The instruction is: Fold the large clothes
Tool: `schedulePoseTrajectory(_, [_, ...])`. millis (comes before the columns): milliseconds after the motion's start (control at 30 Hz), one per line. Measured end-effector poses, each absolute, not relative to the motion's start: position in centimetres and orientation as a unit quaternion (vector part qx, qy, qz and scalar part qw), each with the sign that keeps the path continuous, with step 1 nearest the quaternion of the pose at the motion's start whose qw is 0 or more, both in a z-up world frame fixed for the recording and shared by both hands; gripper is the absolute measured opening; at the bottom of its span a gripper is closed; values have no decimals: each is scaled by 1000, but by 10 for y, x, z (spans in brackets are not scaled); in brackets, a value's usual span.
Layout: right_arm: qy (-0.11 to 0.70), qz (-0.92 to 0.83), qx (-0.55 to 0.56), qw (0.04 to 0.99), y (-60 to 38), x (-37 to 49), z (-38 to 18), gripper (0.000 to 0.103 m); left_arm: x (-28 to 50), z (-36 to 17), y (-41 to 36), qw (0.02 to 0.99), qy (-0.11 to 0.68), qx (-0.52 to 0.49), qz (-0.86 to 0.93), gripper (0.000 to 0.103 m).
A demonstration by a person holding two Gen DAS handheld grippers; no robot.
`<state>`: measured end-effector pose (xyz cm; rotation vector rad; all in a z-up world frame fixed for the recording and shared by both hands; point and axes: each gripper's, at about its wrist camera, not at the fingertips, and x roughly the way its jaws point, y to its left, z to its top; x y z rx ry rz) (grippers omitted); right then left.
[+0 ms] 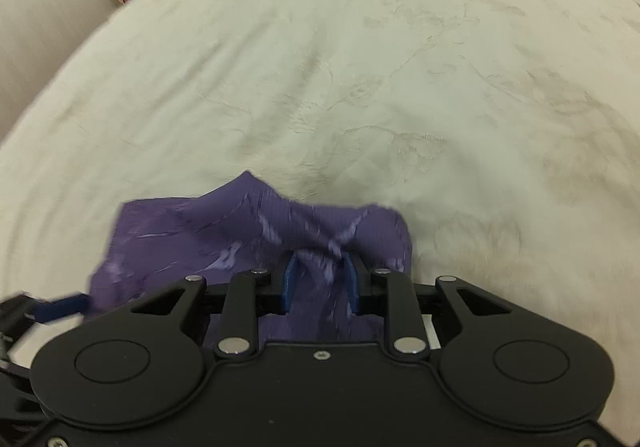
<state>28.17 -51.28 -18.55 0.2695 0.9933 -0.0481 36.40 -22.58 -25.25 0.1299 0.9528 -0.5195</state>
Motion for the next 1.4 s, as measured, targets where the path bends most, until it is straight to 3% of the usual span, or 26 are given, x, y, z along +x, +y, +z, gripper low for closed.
schedulePoseTrajectory(133, [467,-22,121,876,-511,281,-180,35,371,-250,-222,848,466,48,-248,90])
schedulePoseTrajectory(200, [446,-26,126,886,-510,268,-171,43,365,-244,-222,853,457,53,-246,89])
schedulePoseTrajectory(267, [424,-31,129,896,-508,247,-159,60,352,-234,-216,859,448,52,-243,89])
schedulePoseTrajectory(400, [400,-21,131,907,-497,202,-143,69,332,-214,-203,872,429,45,-232,90])
schedulePoseTrajectory(467, [407,-19,127,904,-488,179,-145,82,321,-208,-197,868,434,44,-238,90])
schedulePoseTrajectory(600, [442,-21,133,887,-467,142,-163,87,297,-203,-190,864,444,56,-230,95])
schedulePoseTrajectory(733, [456,-26,161,875,-454,110,-176,100,275,-194,-183,866,447,63,-215,103])
schedulePoseTrajectory(967, [450,-29,188,873,-442,70,-156,102,240,-169,-175,866,453,73,-200,103])
schedulePoseTrajectory(1400, [351,-45,174,919,-419,12,-72,102,181,-106,-176,886,413,125,-166,102])
